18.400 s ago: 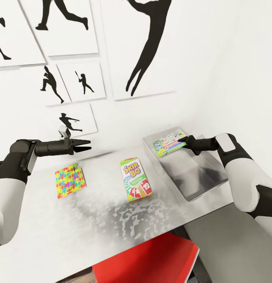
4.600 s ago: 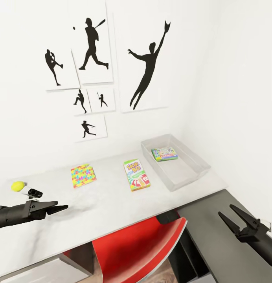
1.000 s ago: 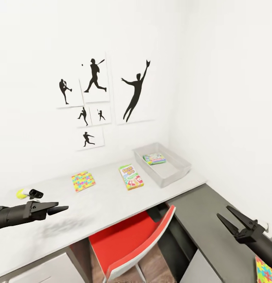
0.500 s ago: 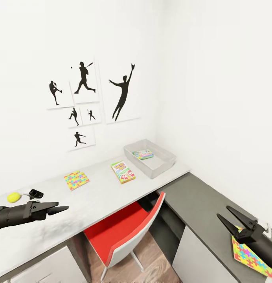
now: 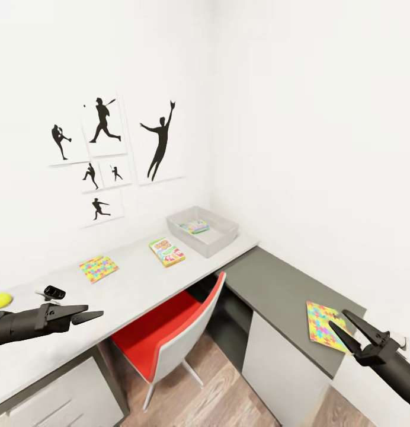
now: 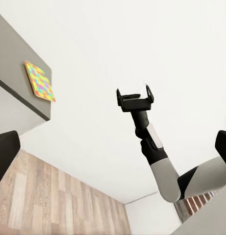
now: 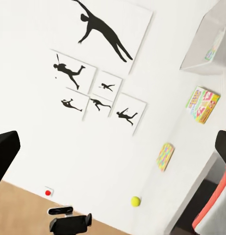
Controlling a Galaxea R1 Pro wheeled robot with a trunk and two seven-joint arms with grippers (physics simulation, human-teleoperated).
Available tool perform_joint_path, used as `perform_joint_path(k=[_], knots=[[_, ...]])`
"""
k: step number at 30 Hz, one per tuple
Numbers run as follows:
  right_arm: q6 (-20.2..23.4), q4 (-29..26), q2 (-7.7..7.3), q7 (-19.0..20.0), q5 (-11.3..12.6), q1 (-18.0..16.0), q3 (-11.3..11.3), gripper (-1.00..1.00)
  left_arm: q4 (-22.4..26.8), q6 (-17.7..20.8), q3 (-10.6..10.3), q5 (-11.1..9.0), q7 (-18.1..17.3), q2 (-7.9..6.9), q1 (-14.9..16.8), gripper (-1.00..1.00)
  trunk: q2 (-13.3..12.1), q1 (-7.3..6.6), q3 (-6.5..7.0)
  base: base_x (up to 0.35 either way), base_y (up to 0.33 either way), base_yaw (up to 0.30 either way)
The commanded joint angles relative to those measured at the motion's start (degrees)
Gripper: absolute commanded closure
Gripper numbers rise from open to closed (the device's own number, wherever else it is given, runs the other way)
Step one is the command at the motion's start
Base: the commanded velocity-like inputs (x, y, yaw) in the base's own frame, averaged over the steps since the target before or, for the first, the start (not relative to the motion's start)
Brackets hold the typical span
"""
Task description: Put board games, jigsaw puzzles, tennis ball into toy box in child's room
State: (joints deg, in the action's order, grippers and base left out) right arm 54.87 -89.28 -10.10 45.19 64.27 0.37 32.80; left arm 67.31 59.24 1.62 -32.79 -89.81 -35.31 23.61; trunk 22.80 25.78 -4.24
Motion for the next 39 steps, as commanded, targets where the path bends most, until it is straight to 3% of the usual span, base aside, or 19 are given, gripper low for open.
perform_joint_path(k=[1,18,39], knots=[[0.25,-0.02,-0.01,0.08,0.0,-0.02,0.05,-1.0,0.02,0.61,-0.04,-0.02,-0.19,-0.02,0.03,-1.0,0.12,0.0,-0.07,-0.298,0.002,-0.255],[0.04,0.01,0.06,-0.13,-0.02,-0.02,0.16,-1.0,0.02,0.61,-0.04,-0.03,-0.19,-0.02,0.05,-1.0,0.12,0.0,0.65,-0.279,0.005,-0.244],[-0.01,0.15,0.07,-1.25,-0.02,-0.02,0.33,-1.0,0.01,0.62,0.04,-0.05,-0.19,-0.02,0.04,-1.0,0.12,0.0,0.74,-0.063,0.035,-0.202]])
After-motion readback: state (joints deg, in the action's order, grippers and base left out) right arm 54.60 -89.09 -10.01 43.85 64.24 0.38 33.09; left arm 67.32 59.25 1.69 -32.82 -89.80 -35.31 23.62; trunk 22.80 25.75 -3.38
